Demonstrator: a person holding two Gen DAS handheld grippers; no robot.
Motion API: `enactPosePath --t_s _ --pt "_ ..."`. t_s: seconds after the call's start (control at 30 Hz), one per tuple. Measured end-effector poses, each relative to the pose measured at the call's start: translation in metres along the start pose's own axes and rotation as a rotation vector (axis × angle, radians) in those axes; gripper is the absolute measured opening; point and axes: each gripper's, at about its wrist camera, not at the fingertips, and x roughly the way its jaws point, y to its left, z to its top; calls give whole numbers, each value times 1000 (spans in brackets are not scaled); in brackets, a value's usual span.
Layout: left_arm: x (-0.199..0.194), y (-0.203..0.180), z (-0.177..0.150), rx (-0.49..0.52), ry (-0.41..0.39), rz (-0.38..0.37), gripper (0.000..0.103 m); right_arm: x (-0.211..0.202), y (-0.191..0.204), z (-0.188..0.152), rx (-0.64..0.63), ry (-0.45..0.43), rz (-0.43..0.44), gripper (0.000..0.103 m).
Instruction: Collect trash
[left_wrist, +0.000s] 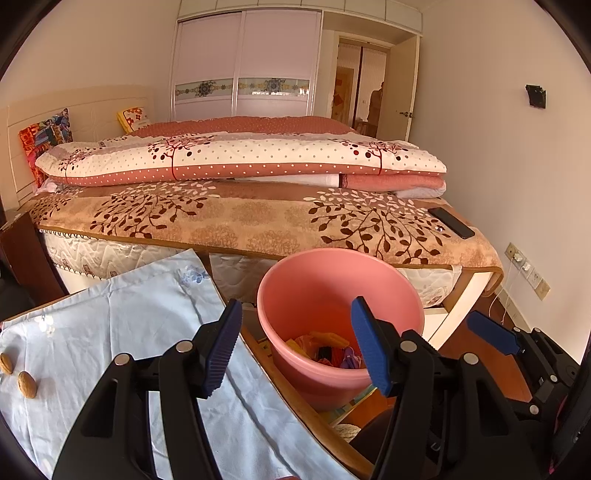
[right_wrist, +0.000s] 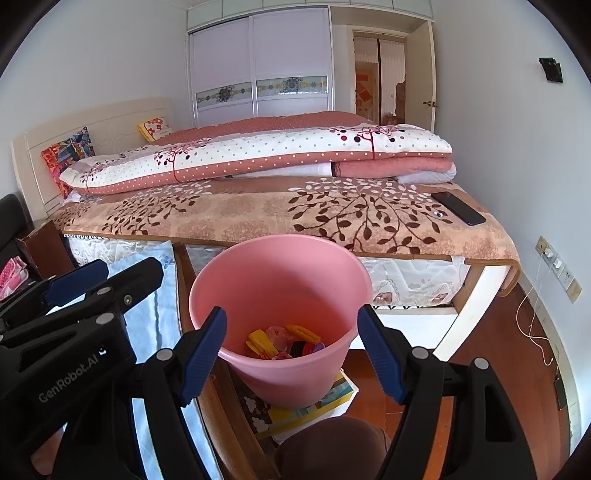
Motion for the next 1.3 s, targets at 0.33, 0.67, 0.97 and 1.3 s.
enactPosePath --t_s 0.33,0.67,0.97,1.3 --pt "-5 -2 0 9 -9 6 62 -9 1 0 -3 -20 -6 72" --pt "-7 -5 1 13 -13 4 62 -11 2 0 -5 -22 -6 72" --pt "-9 -5 1 20 -32 13 62 -11 2 -1 -3 -17 -7 72" --pt "-6 -4 0 16 -13 16 62 -8 2 -1 -6 -10 -7 72"
